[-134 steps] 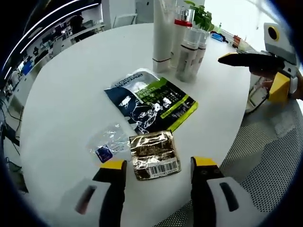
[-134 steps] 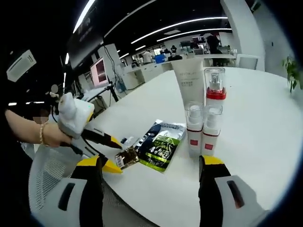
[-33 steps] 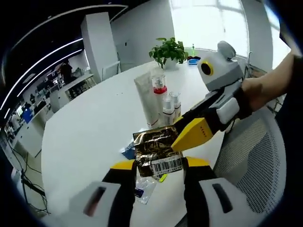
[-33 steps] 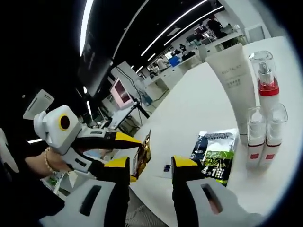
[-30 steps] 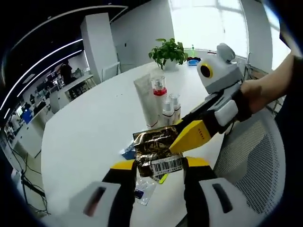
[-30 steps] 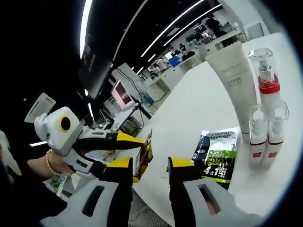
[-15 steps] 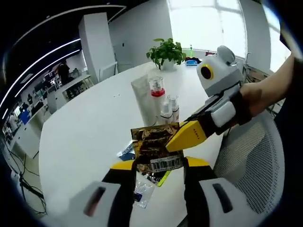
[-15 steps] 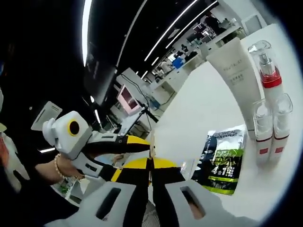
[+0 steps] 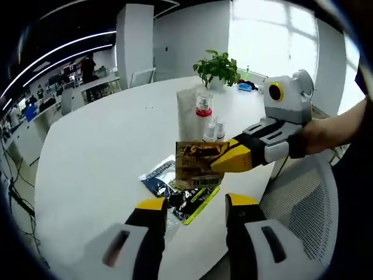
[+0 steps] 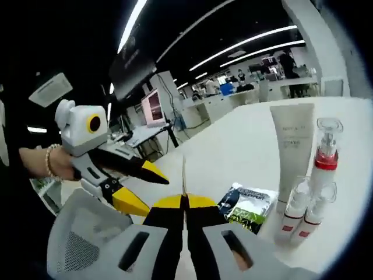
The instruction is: Arrange the skincare products in the storage area until every visible bottle or jar stands upright without overlapping.
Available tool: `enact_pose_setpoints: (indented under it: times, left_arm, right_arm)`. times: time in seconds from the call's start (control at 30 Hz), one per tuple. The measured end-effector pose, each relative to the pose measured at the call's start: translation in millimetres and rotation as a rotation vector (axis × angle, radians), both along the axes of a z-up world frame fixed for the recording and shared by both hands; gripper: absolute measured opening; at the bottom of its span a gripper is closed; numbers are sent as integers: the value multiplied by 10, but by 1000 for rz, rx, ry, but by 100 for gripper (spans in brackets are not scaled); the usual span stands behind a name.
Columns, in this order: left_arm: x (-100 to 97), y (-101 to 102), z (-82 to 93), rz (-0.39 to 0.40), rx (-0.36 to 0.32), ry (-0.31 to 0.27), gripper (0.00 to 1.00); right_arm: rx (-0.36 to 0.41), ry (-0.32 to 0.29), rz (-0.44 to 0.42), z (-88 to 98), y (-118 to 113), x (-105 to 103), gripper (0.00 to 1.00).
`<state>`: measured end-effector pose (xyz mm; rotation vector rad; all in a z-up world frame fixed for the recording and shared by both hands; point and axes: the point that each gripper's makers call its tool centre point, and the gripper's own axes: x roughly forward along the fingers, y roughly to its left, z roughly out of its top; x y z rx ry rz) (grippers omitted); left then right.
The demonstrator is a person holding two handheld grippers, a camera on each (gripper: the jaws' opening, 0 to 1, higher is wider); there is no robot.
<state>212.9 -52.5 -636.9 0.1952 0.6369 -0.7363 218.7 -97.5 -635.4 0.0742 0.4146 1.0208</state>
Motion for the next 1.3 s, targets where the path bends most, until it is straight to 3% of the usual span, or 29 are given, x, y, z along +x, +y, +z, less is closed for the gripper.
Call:
enact_pose_setpoints:
  times: [0.27,0.57,0.77,0.9,1.03,1.07,1.1,1.17,1.2,1.3]
  left_arm:
    - [94,26,132,-55,-2,-67,37]
    - [2,-100,176,-235,-18,-72,21]
    - [-7,-133,189,-247,-1,-97,9]
    - [-75,-176,176,-288,13,-110,5]
    - [-16,-172,244,-267,40,-191,4]
    - [24,-153,270,-258,55,-222,4]
    - [68,-109,286,-251,116,-261,4]
    - [84,-133,340,-277,198,-322,4]
    - [87,-148,361,-285,218,-341,4]
    - [138,-127,352,-316,327,-406,4]
  right_arm:
    - [15,-20,81,-50,43,-121,1]
    - [65,-29,174,107,75,-290,1]
    - [49,-8,104,81,5,-202,1]
    - [41,16,58,47,-45,-147,7]
    - [60,73,-30,12,-115,-60,12]
    - [38,94,-64,-55,-176,-14,13]
    - [40,108,-80,-78,-200,6,15]
    - [100,125,-90,-12,-189,-6,15]
    - [153,165,-110,10,-198,10,15]
    - [235,221,-124,97,-190,19,22]
